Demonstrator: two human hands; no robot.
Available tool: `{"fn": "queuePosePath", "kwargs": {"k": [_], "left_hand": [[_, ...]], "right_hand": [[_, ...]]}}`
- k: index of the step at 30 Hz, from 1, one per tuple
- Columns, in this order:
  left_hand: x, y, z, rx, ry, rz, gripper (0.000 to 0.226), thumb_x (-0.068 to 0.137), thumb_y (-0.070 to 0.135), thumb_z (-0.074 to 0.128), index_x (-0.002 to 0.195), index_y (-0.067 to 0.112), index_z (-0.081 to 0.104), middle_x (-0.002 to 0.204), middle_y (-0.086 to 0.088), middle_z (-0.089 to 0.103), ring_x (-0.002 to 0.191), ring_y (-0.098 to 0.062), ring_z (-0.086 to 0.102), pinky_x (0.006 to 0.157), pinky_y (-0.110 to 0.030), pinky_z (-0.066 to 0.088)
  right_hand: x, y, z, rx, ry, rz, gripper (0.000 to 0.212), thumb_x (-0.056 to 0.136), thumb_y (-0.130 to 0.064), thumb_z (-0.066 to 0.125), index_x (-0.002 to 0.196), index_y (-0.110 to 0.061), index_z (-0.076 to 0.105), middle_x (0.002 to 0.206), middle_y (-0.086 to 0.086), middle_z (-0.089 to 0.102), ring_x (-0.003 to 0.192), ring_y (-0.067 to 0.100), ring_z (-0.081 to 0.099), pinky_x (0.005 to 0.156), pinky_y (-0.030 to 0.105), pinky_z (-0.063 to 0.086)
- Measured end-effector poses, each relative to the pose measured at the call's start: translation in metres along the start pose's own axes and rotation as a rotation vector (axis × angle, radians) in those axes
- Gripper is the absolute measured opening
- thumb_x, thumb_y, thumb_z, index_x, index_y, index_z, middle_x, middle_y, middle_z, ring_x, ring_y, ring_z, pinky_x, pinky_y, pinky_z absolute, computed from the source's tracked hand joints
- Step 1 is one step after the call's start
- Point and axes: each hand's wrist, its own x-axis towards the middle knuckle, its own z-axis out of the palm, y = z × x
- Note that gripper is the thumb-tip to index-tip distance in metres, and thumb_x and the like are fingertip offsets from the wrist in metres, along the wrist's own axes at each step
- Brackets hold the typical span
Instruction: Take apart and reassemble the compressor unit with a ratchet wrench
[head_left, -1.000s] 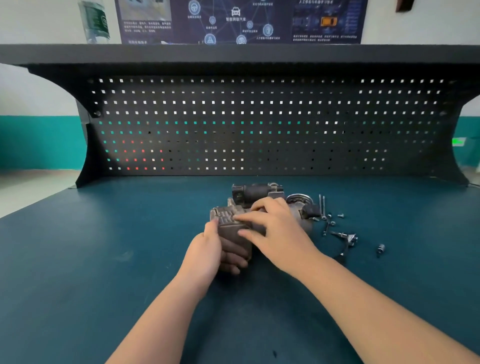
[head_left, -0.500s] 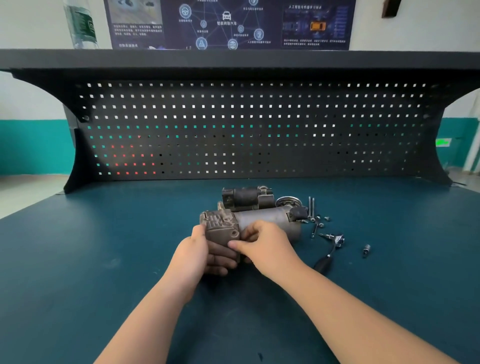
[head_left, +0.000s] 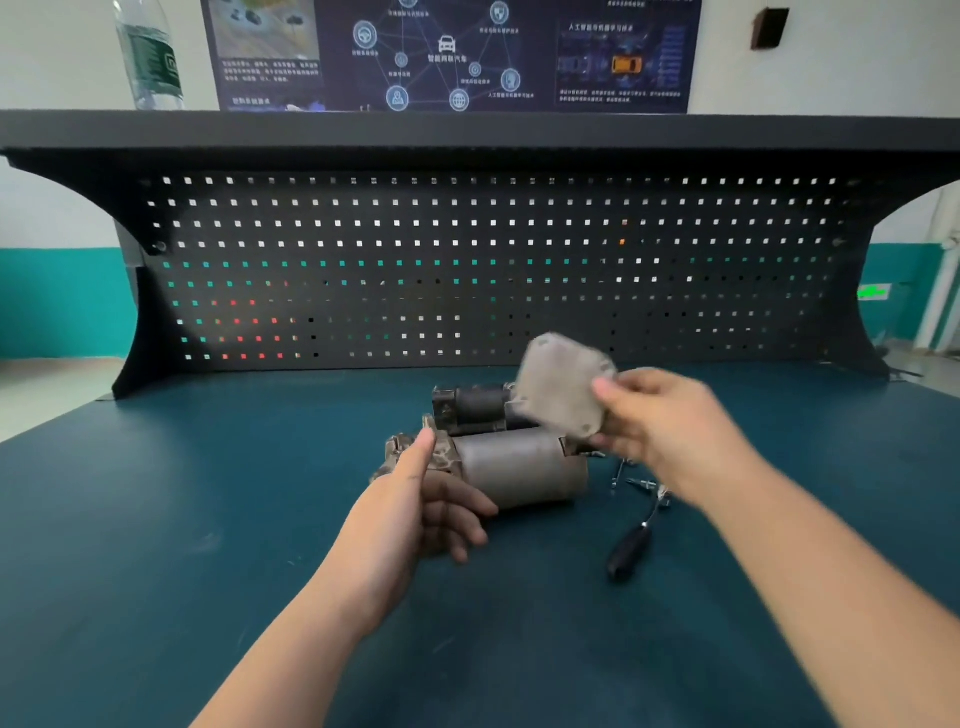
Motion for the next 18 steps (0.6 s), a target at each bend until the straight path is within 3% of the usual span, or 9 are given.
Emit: {"fn": "queuePosePath", "kwargs": {"k": [3, 5, 6, 8, 11, 14, 17, 18], "left_hand": [[-0.001, -0.003, 0.003, 0.102, -0.023, 0.060, 0.070, 0.092, 0.054, 0.032, 0.058, 0.006, 0.072, 0.049, -0.012, 0.060, 0.041, -0.016, 0.050, 0.042, -0.015, 0.040], [-0.002, -0.006, 0.005, 0.143, -0.053, 0.098, 0.069, 0.085, 0.060, 0.036, 0.061, 0.007, 0.072, 0.049, -0.011, 0.061, 0.043, -0.017, 0.050, 0.043, -0.016, 0.040], [-0.003, -0.006, 0.006, 0.155, -0.065, 0.121, 0.069, 0.078, 0.065, 0.038, 0.062, 0.008, 0.072, 0.050, -0.011, 0.061, 0.044, -0.017, 0.050, 0.044, -0.017, 0.040], [-0.002, -0.007, 0.006, 0.154, -0.088, 0.151, 0.072, 0.068, 0.071, 0.040, 0.063, 0.007, 0.072, 0.050, -0.012, 0.060, 0.044, -0.019, 0.050, 0.045, -0.018, 0.040], [-0.001, -0.010, 0.005, 0.202, -0.075, 0.172, 0.072, 0.066, 0.072, 0.038, 0.063, 0.009, 0.072, 0.048, -0.011, 0.059, 0.046, -0.020, 0.049, 0.046, -0.020, 0.040], [0.002, -0.013, 0.005, 0.235, -0.051, 0.156, 0.068, 0.064, 0.069, 0.040, 0.061, 0.010, 0.072, 0.047, -0.009, 0.058, 0.046, -0.020, 0.049, 0.045, -0.022, 0.040], [0.010, -0.015, -0.001, 0.137, 0.027, 0.148, 0.065, 0.061, 0.064, 0.045, 0.059, 0.005, 0.072, 0.047, -0.013, 0.058, 0.044, -0.017, 0.050, 0.043, -0.017, 0.040], [0.010, -0.016, -0.004, 0.101, 0.063, 0.150, 0.066, 0.060, 0.065, 0.046, 0.060, 0.004, 0.072, 0.048, -0.015, 0.059, 0.044, -0.017, 0.050, 0.043, -0.018, 0.040]], "right_hand": [[0.065, -0.006, -0.056, -0.032, 0.331, 0.120, 0.010, 0.090, -0.006, 0.061, 0.083, -0.005, 0.055, 0.068, 0.010, 0.062, 0.048, 0.015, 0.060, 0.039, 0.018, 0.046], [0.103, 0.012, -0.090, -0.184, 0.427, 0.288, 0.018, 0.094, -0.009, 0.057, 0.077, -0.011, 0.050, 0.055, 0.007, 0.057, 0.037, 0.011, 0.051, 0.031, 0.011, 0.036], [0.118, 0.024, -0.104, -0.260, 0.415, 0.376, 0.021, 0.096, -0.009, 0.053, 0.076, -0.013, 0.051, 0.048, 0.004, 0.055, 0.036, 0.011, 0.048, 0.031, 0.010, 0.032], [0.144, 0.046, -0.124, -0.413, 0.422, 0.488, 0.018, 0.097, -0.008, 0.049, 0.082, -0.012, 0.055, 0.056, 0.004, 0.055, 0.048, 0.014, 0.043, 0.039, 0.019, 0.033], [0.171, 0.063, -0.132, -0.623, 0.477, 0.478, 0.006, 0.094, -0.005, 0.053, 0.088, -0.006, 0.054, 0.067, 0.009, 0.049, 0.050, 0.018, 0.039, 0.047, 0.024, 0.032], [0.186, 0.076, -0.125, -0.889, 0.407, 0.450, 0.027, 0.092, -0.017, 0.062, 0.072, -0.004, 0.049, 0.070, 0.012, 0.052, 0.059, 0.026, 0.048, 0.056, 0.031, 0.040], [0.186, 0.078, -0.114, -1.273, 0.395, 0.451, 0.041, 0.084, -0.040, 0.069, 0.080, -0.003, 0.051, 0.094, 0.014, 0.063, 0.090, 0.029, 0.063, 0.068, 0.028, 0.043], [0.182, 0.075, -0.110, -1.264, 0.413, 0.427, 0.042, 0.081, -0.040, 0.072, 0.084, -0.003, 0.052, 0.101, 0.015, 0.065, 0.096, 0.031, 0.063, 0.068, 0.029, 0.043]]}}
